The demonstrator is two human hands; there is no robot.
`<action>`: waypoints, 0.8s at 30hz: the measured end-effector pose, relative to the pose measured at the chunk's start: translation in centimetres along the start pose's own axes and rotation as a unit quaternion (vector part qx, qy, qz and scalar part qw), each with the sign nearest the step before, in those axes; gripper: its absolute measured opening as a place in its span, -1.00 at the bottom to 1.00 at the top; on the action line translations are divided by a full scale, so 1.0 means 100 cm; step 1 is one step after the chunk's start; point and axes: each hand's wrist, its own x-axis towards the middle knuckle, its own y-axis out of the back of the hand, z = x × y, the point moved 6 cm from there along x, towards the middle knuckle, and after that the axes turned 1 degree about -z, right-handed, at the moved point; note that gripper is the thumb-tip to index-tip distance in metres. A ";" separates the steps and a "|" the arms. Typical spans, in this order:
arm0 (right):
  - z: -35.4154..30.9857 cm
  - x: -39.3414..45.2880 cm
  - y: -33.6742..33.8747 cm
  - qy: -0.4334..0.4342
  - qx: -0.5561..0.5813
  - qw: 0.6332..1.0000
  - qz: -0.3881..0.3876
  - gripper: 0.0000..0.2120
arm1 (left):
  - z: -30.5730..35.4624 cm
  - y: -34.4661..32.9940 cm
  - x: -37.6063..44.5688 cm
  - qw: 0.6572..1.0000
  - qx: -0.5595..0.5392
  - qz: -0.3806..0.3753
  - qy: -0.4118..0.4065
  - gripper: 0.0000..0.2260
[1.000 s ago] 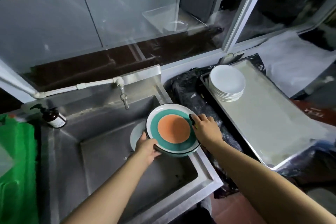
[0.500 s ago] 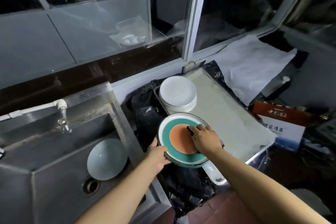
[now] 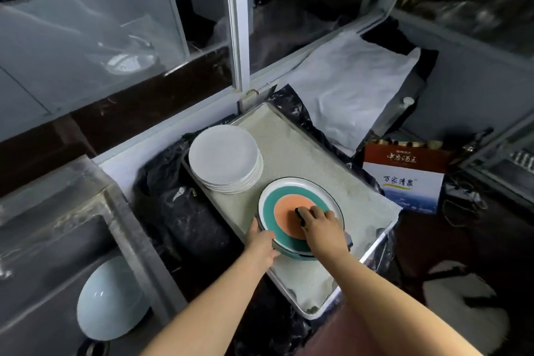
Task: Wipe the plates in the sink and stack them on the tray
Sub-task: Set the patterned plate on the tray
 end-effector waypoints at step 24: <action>0.004 0.002 -0.048 -0.029 0.064 0.997 -0.024 -0.45 | 0.037 -0.003 0.037 0.772 0.613 0.059 -0.154 -0.75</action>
